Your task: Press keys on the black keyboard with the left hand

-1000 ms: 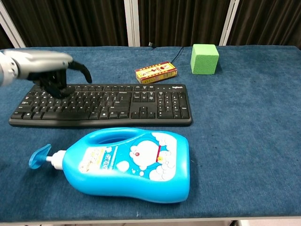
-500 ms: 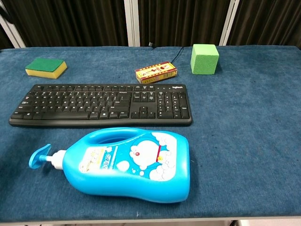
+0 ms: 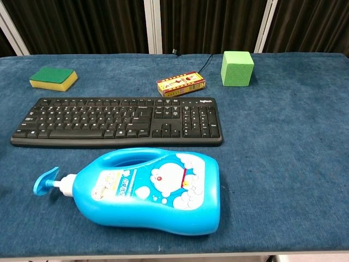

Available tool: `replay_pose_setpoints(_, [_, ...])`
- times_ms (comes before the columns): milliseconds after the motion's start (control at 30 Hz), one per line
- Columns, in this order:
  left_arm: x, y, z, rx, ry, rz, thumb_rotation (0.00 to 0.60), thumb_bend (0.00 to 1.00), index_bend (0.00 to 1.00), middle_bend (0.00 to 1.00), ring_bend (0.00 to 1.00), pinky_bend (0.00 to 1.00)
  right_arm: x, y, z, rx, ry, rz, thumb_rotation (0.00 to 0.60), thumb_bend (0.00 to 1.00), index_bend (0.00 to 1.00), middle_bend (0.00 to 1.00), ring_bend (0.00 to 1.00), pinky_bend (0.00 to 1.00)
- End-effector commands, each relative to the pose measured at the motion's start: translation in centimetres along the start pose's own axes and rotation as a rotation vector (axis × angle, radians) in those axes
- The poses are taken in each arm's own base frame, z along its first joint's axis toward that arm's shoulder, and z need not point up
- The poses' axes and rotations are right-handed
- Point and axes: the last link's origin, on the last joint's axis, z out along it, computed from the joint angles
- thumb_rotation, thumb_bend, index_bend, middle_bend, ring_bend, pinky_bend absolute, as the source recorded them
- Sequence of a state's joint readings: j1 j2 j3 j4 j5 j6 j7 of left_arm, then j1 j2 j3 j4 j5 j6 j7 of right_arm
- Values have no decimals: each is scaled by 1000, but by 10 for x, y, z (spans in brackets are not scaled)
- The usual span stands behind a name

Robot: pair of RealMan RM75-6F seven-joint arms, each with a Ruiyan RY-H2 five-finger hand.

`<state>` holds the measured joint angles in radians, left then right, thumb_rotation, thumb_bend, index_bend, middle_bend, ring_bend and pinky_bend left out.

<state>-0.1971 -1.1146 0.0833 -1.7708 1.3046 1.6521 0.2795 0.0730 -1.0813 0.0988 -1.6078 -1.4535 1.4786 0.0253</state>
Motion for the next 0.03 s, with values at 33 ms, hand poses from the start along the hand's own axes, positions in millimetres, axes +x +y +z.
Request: replay_pose_setpoints(33, [0,-14,-24,40,-8,-6,600,137,147,201,126,50,0,-1,1,1,2,1,600,148,0,0,0,0])
